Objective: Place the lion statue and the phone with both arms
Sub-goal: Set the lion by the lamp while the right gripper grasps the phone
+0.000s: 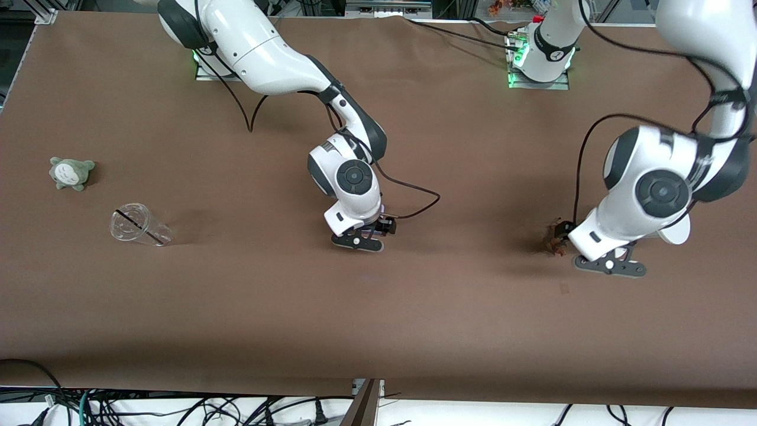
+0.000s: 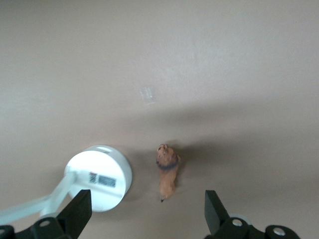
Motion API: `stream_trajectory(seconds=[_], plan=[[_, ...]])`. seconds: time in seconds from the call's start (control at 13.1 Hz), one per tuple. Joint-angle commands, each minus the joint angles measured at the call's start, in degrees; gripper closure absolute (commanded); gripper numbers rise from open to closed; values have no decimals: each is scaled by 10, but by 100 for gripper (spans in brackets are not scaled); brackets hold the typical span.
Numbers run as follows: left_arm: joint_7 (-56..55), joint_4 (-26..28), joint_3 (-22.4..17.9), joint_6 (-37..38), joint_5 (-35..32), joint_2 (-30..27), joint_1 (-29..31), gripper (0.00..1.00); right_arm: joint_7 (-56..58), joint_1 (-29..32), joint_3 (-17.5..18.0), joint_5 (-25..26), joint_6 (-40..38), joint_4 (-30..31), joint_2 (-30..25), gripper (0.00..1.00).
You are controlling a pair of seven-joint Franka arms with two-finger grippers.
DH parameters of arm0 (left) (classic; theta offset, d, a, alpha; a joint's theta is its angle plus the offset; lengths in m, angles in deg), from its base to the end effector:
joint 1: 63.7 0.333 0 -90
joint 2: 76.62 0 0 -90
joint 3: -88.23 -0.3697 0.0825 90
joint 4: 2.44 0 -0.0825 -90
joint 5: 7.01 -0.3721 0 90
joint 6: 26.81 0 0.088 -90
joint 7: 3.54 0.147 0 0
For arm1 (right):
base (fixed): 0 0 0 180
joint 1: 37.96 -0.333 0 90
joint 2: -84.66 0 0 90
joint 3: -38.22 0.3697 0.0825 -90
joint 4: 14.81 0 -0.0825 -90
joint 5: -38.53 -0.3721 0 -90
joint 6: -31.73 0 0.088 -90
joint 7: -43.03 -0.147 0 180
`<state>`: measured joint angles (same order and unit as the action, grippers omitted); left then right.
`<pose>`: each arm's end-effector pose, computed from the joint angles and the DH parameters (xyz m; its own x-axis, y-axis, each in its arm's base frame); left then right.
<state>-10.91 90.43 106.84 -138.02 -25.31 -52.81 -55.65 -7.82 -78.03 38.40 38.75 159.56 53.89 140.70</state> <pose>0.6672 -0.0636 0.4028 0.9862 -0.1555 -0.0560 -0.1629 -0.9724 -0.1671 0.6122 0.5170 0.1848 0.9824 -0.1837 0.0345 -0.1823 -0.9824 -0.0415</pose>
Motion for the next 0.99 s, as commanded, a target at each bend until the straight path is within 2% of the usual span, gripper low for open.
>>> stream_trajectory(seconds=[0.0,0.08,0.31,0.38,0.54,0.61,0.77,0.84,0.92], plan=[[25,-13,2,29,18,-54,7,0,5,-4,-3,-3,3,-18,13,0],[24,-33,-4,37,62,-80,9,0,13,-4,-3,-2,7,-18,18,0],[24,-113,-2,144,103,-83,28,0,16,-8,-3,-1,9,-17,21,0],[22,-134,-3,153,127,-83,35,0,16,-8,-3,-1,9,-16,21,0],[20,-143,-3,155,128,-82,34,0,17,-8,-3,0,9,-16,21,0],[20,-142,-4,158,128,-82,35,0,24,-8,-3,0,9,-16,21,8],[16,-142,-4,177,128,-83,35,0,32,-8,-3,0,8,-16,21,54],[16,-142,-4,195,128,-85,35,0,33,-7,-4,-1,8,-16,19,65],[23,-143,-4,209,128,-86,35,0,38,-4,-4,-1,3,-16,15,65]])
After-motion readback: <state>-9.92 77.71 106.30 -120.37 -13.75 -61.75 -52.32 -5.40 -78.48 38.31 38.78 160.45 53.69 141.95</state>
